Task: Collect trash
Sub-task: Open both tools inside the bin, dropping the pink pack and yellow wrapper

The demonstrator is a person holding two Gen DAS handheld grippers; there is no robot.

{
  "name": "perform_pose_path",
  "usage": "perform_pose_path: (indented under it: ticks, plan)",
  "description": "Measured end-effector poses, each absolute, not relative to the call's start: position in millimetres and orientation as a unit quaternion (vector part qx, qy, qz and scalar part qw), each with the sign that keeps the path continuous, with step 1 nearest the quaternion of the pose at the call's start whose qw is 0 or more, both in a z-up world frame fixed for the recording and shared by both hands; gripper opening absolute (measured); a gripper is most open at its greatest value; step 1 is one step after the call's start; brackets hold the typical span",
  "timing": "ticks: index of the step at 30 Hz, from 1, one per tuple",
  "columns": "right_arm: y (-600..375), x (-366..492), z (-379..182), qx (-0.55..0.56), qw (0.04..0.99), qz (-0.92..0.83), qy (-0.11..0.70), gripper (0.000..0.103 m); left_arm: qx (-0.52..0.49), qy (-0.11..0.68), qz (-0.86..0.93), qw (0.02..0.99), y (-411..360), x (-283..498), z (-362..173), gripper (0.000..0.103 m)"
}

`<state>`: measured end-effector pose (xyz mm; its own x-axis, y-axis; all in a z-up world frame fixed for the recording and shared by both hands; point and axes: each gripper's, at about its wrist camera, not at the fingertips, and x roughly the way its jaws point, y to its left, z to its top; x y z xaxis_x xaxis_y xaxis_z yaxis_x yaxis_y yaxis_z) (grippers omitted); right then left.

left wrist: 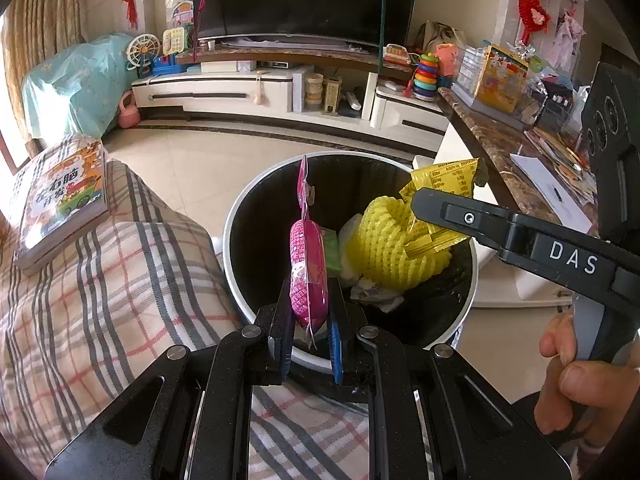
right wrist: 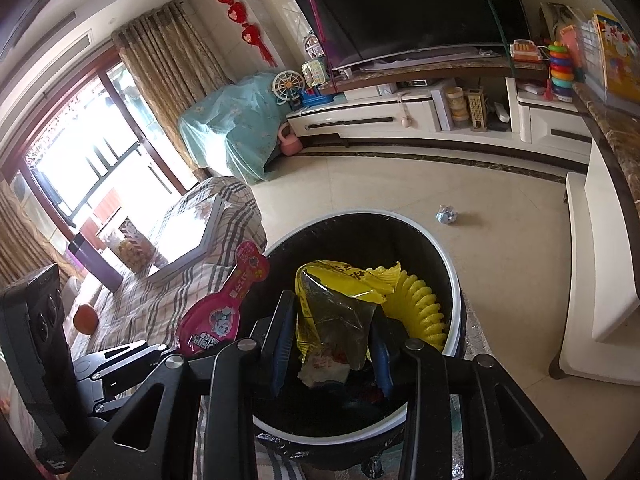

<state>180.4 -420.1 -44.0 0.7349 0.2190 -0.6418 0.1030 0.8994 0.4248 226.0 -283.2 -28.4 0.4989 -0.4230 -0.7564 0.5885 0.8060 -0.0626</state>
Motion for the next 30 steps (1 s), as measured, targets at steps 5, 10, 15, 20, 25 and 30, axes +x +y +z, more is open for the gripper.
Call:
perform_pose_path:
  ticks: [5,10,15,20,25,30]
  plan:
    - [-420,182,-44,0.222,0.904,0.032,0.364,0.036,0.1,0.41,-0.292,0.858,-284,230,-30,0.013]
    - [-419,186,-45,0.22,0.904,0.032,0.366,0.036,0.101,0.412,-0.291,0.857,-285,233,-30,0.013]
    - [-418,191,-46,0.22,0.902,0.031,0.369,0.036,0.103,0.414,-0.289,0.857,-287,234,-31,0.013]
    - [-422,192,-47,0.221,0.902,0.029,0.37,0.037,0.101,0.418,-0.287,0.856,-287,238,-32,0.013]
    - [-426,193,-48,0.23,0.899,0.027,0.372,0.05,0.1,0.422,-0.279,0.857,-289,240,-31,0.02]
    - [-431,188,-46,0.239,0.899,0.022,0.366,0.065,0.099,0.415,-0.275,0.861,-286,236,-30,0.04]
